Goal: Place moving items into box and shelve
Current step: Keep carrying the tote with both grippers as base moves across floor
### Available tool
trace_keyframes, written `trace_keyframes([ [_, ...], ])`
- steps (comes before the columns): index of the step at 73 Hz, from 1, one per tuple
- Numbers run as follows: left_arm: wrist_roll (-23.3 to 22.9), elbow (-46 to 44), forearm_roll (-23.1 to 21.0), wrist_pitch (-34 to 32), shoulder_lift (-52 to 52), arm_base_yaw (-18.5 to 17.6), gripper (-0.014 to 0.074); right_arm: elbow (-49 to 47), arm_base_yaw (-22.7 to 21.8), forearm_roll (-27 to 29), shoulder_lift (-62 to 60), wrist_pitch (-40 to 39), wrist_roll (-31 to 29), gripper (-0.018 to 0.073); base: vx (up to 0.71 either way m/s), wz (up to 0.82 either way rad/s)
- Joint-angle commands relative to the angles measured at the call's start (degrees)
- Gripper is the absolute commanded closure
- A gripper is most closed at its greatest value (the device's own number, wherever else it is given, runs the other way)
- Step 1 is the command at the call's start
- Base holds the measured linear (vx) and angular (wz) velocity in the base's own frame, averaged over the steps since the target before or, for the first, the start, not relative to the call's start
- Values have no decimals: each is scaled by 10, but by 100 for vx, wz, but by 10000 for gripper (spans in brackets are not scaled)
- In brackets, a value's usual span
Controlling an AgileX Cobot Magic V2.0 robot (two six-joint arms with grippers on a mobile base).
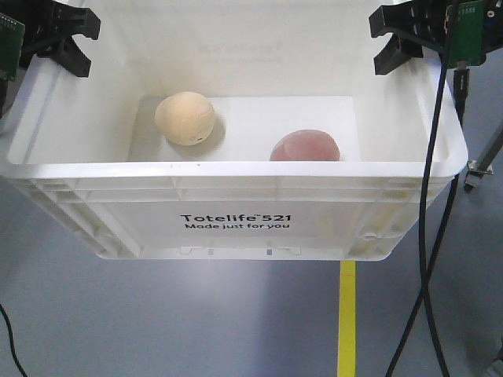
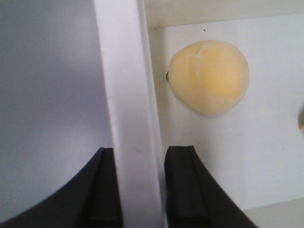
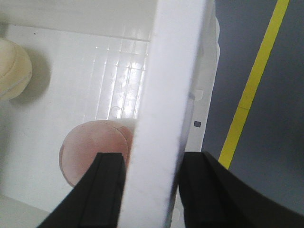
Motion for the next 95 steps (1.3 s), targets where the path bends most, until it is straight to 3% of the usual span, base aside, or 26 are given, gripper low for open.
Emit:
trace_keyframes([
  [1, 0, -25, -61, -62, -31, -9, 613, -25, 6, 75, -34, -65, -14, 570, 58, -19],
  [95, 0, -25, -61, -62, -31, -9, 613, -25, 6, 74, -34, -65, -13, 570, 60, -12],
])
